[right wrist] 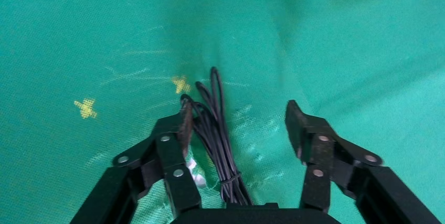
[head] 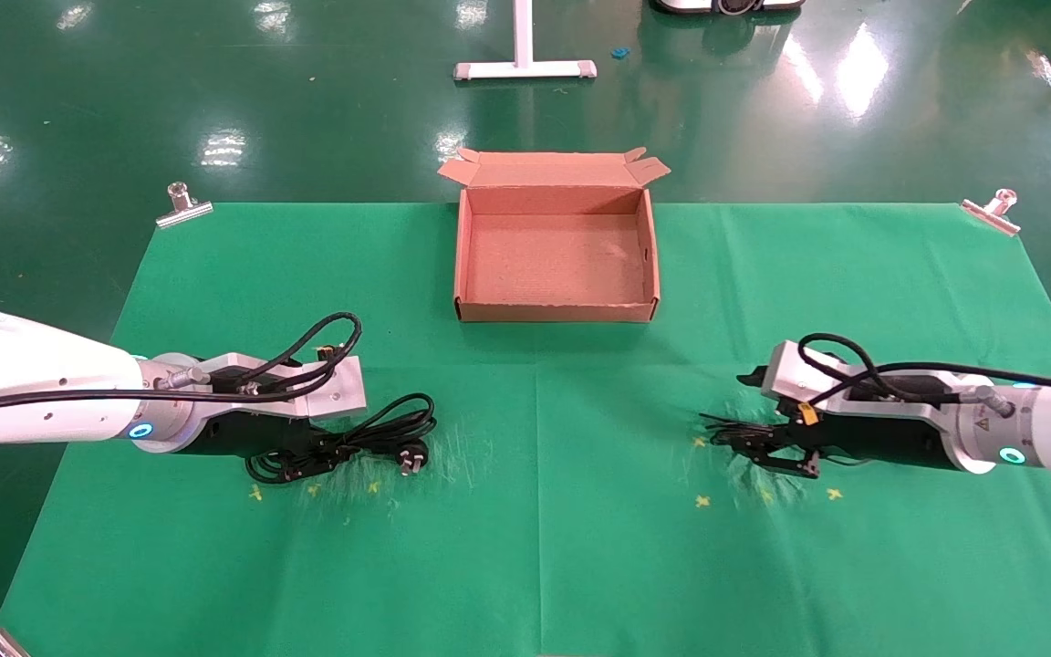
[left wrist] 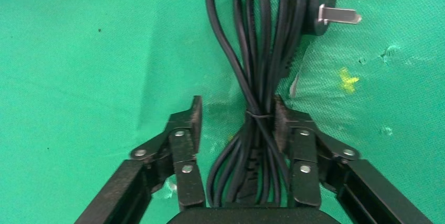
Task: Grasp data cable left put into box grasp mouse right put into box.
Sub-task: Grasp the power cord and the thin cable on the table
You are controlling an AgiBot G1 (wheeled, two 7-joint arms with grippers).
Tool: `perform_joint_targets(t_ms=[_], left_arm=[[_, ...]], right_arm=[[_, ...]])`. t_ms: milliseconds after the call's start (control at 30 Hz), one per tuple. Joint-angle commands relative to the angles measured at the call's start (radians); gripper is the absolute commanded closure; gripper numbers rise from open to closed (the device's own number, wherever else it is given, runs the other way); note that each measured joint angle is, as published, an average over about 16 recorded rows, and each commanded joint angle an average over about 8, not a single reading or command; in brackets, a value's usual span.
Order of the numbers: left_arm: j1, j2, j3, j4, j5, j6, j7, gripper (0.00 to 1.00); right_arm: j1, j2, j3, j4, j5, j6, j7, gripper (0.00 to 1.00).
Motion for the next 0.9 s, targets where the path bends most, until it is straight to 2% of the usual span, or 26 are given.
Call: perform_joint_targets(t_ms=[33, 900], left_arm=[[0.000, 0.000, 0.000, 0.000, 0.000, 0.000, 0.000, 1.00], [0.000, 0.000, 0.000, 0.000, 0.000, 0.000, 0.000, 1.00]], right_arm=[[0.000, 0.000, 0.000, 0.000, 0.000, 0.000, 0.000, 1.00], [-0.001, 0.001, 0.001, 0.002, 0.001, -0.001, 0.000, 1.00]])
